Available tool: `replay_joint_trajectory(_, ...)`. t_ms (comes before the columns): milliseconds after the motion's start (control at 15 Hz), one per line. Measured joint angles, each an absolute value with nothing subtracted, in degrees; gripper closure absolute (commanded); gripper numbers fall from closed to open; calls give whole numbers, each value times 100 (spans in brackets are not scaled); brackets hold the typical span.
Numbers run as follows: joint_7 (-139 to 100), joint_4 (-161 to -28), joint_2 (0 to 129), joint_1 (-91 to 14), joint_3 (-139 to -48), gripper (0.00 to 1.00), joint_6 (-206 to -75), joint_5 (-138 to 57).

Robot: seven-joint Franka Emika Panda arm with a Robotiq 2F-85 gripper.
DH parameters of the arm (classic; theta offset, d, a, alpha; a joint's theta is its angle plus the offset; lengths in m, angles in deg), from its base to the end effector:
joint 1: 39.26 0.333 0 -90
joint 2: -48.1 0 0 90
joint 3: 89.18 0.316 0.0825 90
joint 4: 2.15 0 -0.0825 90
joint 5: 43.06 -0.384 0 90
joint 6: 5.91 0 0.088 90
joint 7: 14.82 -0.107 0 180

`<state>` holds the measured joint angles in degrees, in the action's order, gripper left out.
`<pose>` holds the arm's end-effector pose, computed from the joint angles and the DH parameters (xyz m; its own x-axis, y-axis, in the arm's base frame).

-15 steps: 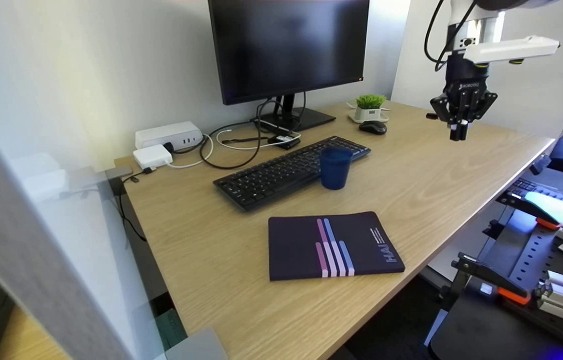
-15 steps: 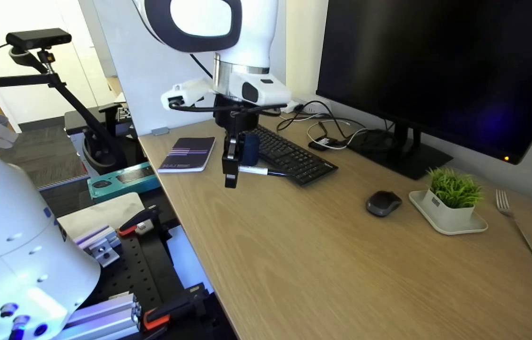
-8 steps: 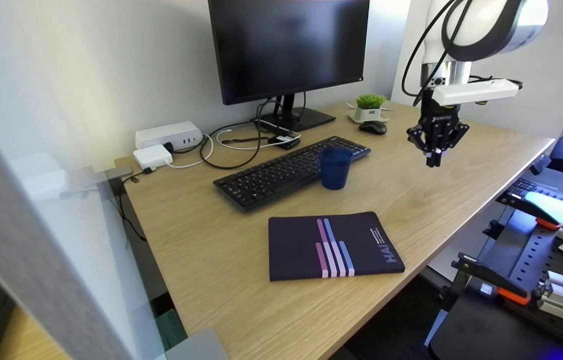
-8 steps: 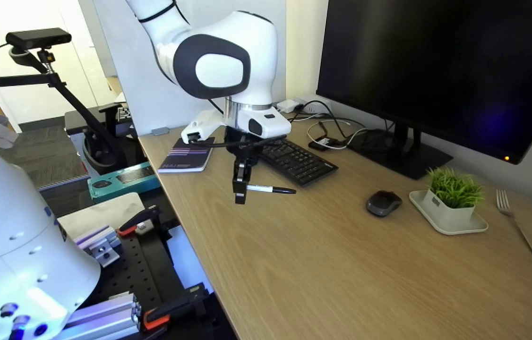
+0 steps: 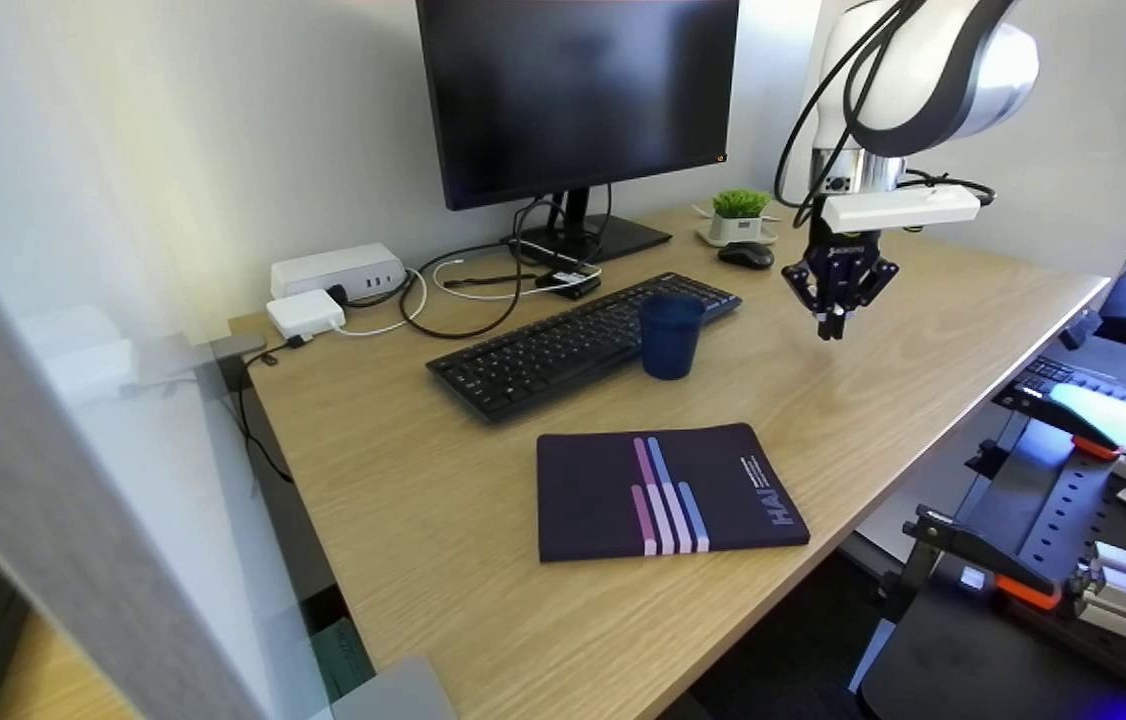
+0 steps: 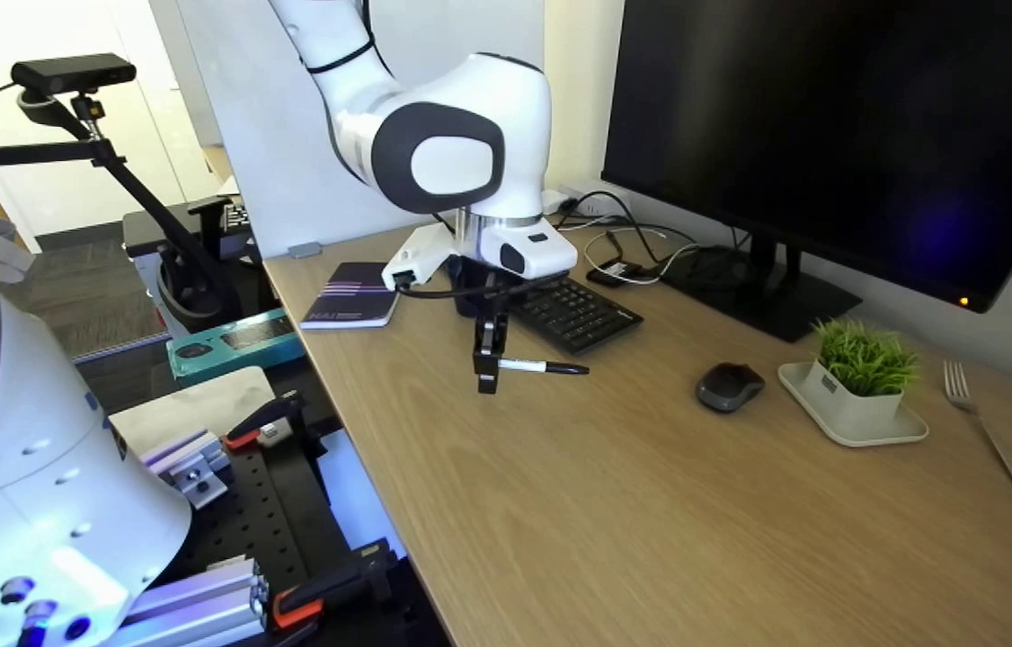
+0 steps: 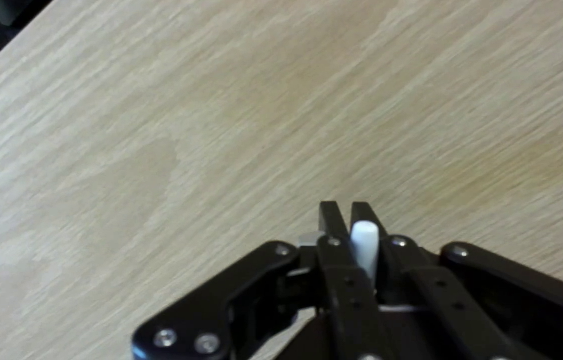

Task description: Put the marker on the desk

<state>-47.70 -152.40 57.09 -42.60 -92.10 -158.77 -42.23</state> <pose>0.4172 -0.0462 0.1864 0.7792 -0.6208 -0.0862 -0.6167 -0.7839 0.0713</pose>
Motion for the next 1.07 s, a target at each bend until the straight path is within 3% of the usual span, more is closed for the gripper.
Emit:
replay_joint_trajectory(333, -4444, -15215, 5910, -4176, -9256, 97, -16185, -4565)
replay_joint_trajectory(1067, -527, -15383, 5593, -4611, -8947, 97, -16609, -6826)
